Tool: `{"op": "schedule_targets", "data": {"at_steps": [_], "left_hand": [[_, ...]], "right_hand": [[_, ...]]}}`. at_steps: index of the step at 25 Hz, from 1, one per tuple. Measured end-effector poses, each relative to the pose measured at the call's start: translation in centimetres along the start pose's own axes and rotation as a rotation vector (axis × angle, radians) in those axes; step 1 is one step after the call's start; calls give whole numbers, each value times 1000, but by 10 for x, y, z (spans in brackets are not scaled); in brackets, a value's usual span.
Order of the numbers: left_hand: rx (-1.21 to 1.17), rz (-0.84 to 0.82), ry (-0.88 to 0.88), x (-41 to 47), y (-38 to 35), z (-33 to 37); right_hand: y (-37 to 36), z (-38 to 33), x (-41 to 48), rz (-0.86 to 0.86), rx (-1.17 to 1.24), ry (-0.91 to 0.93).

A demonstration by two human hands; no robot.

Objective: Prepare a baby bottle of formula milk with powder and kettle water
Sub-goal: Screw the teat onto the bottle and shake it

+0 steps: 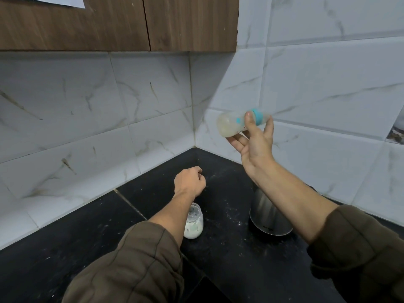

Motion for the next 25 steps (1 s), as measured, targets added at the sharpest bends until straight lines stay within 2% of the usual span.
{"op": "schedule_targets", "data": {"at_steps": [3, 5, 8, 10, 15, 16, 19, 20, 22, 25], "left_hand": [[-12, -18, 0, 1, -2, 2], [-14, -18, -4, 1, -1, 3], [4, -4, -2, -1, 1, 0], [6, -1, 5, -1, 0, -4], [-5, -22, -9, 0, -4, 1], [-6, -23, -10, 0, -3, 2], [4, -7, -6, 0, -1, 0], [5, -4, -2, 0, -1, -2], [5, -3, 6, 0, -2, -6], [-15, -20, 2, 2, -5, -6]], "right_hand": [[-19, 9, -13, -240, -248, -61], [-24, 10, -18, -299, -298, -41], [-2, 2, -2, -53, -39, 3], [6, 4, 5, 7, 71, -16], [-19, 20, -20, -321, -295, -104], [-18, 19, -19, -309, -268, -91], [5, 11, 4, -43, -2, -46], [11, 10, 10, -2, 55, -37], [7, 11, 10, -86, 0, -78], [-11, 20, -8, -335, -276, -154]]}}
Point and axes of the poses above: each hand's wrist, its own x-axis towards the middle knuckle, its own y-axis out of the back of the hand, z = x × y, the point moved 9 cm from there along x, towards the middle knuckle, and after that the axes turned 6 degrees about -z, right-handed, at the moved point
